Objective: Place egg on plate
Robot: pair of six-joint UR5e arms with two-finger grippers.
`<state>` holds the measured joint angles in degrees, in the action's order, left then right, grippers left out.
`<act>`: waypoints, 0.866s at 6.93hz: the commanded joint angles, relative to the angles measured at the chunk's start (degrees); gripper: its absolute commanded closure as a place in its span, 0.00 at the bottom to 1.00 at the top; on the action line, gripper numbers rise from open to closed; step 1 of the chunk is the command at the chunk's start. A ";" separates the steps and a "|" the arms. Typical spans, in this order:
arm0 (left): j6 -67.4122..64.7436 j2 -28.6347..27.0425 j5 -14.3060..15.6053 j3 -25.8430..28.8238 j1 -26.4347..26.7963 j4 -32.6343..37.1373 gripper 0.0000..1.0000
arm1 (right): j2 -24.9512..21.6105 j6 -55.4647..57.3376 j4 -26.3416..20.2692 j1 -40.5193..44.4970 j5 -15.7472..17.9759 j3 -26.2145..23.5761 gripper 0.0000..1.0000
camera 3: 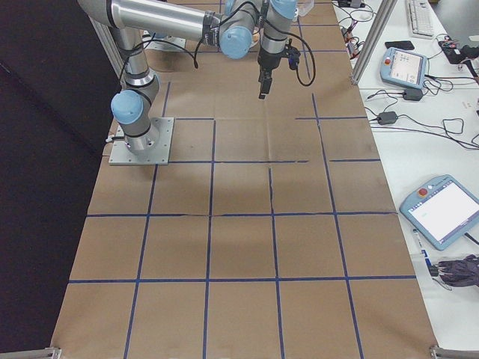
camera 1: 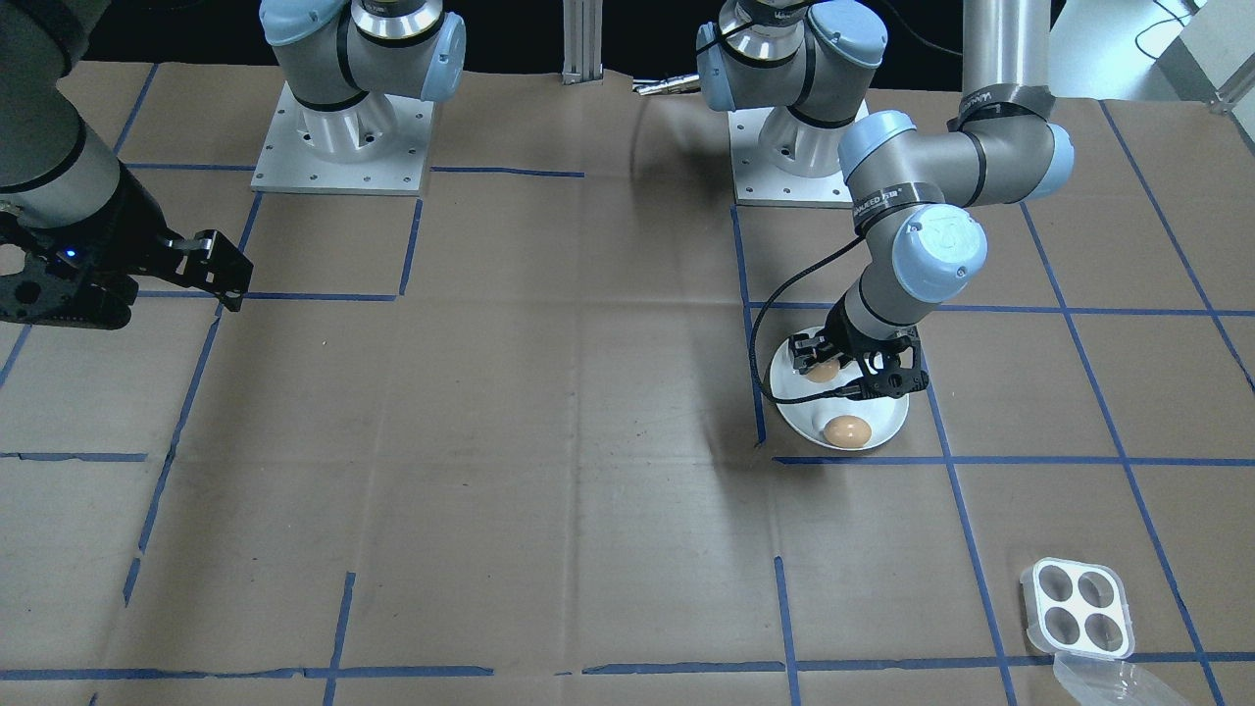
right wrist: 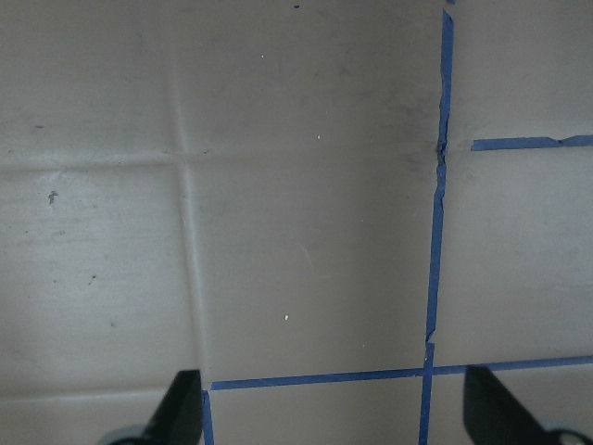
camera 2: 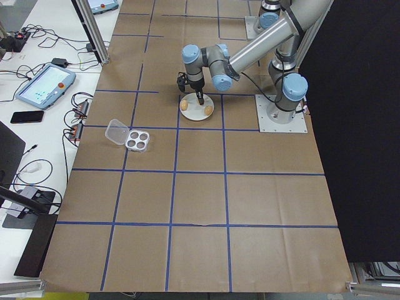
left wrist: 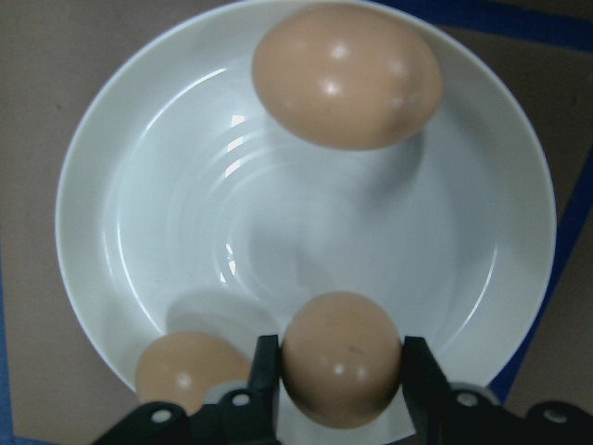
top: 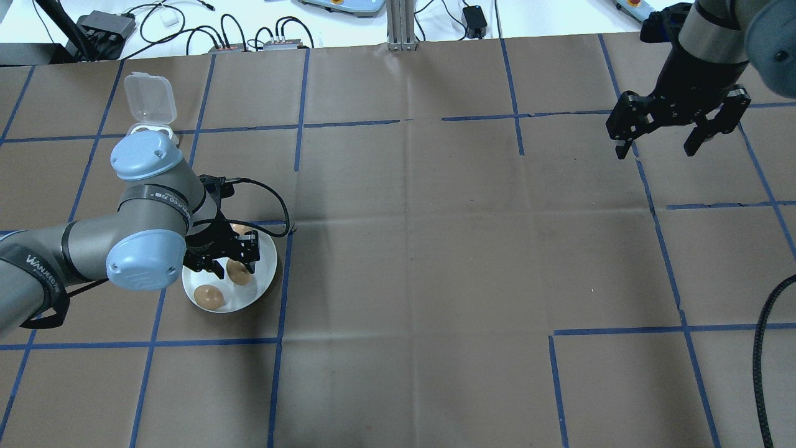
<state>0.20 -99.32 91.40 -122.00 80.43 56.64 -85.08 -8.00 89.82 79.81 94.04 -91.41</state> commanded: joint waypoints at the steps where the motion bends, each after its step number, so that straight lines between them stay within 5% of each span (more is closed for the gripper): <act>1: 0.33 4.98 0.27 2.01 0.00 0.92 0.00 | 0.00 0.00 0.00 0.00 0.00 0.00 0.00; 3: 0.16 10.97 0.27 10.06 -0.01 11.85 0.00 | 0.00 0.00 0.09 0.00 -0.09 0.00 0.00; 6: -6.06 11.43 -0.08 25.19 1.91 28.67 0.00 | 0.00 0.00 0.00 0.00 -0.09 0.00 0.00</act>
<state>-3.08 -87.83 91.47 -102.37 81.00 79.61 -85.08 -8.00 89.87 79.81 93.96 -91.40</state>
